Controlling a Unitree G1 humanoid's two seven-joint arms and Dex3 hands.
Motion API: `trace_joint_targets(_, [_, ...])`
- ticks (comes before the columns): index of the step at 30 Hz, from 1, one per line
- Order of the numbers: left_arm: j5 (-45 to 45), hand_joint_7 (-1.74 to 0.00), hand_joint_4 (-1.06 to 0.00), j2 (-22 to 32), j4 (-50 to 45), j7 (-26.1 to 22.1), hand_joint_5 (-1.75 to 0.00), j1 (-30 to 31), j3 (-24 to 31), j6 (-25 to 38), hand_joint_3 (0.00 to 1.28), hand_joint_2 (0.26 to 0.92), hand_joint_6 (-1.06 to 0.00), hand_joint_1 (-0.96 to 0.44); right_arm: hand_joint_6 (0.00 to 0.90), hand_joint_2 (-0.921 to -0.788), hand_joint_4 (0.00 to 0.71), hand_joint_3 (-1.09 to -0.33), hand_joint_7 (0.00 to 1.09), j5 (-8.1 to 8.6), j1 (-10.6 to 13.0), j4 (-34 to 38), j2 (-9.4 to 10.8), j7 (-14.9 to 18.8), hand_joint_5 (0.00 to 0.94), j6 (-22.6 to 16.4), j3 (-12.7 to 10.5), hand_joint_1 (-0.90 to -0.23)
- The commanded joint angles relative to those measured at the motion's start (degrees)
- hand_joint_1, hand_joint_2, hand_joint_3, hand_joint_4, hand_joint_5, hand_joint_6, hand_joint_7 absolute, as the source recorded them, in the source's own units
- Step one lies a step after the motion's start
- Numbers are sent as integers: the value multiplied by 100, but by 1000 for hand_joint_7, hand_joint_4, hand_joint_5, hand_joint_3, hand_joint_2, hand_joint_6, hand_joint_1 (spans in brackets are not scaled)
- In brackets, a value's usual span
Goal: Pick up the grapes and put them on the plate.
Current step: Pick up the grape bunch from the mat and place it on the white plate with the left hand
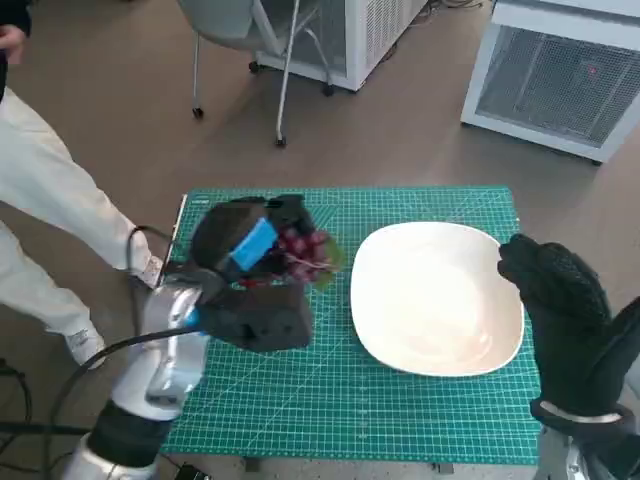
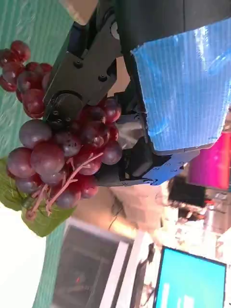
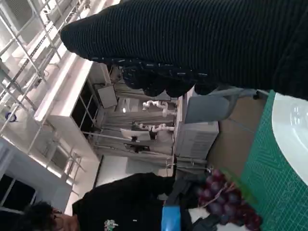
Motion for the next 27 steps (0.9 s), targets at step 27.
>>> trace_joint_targets(27, [28, -1120, -646, -1103, 2003, 143, -1254, -1773, -951, -1266, 81, 919, -645, 3, 305, -921, 545, -556, 852, -55, 486, -280, 106, -257, 504, -67, -90, -316])
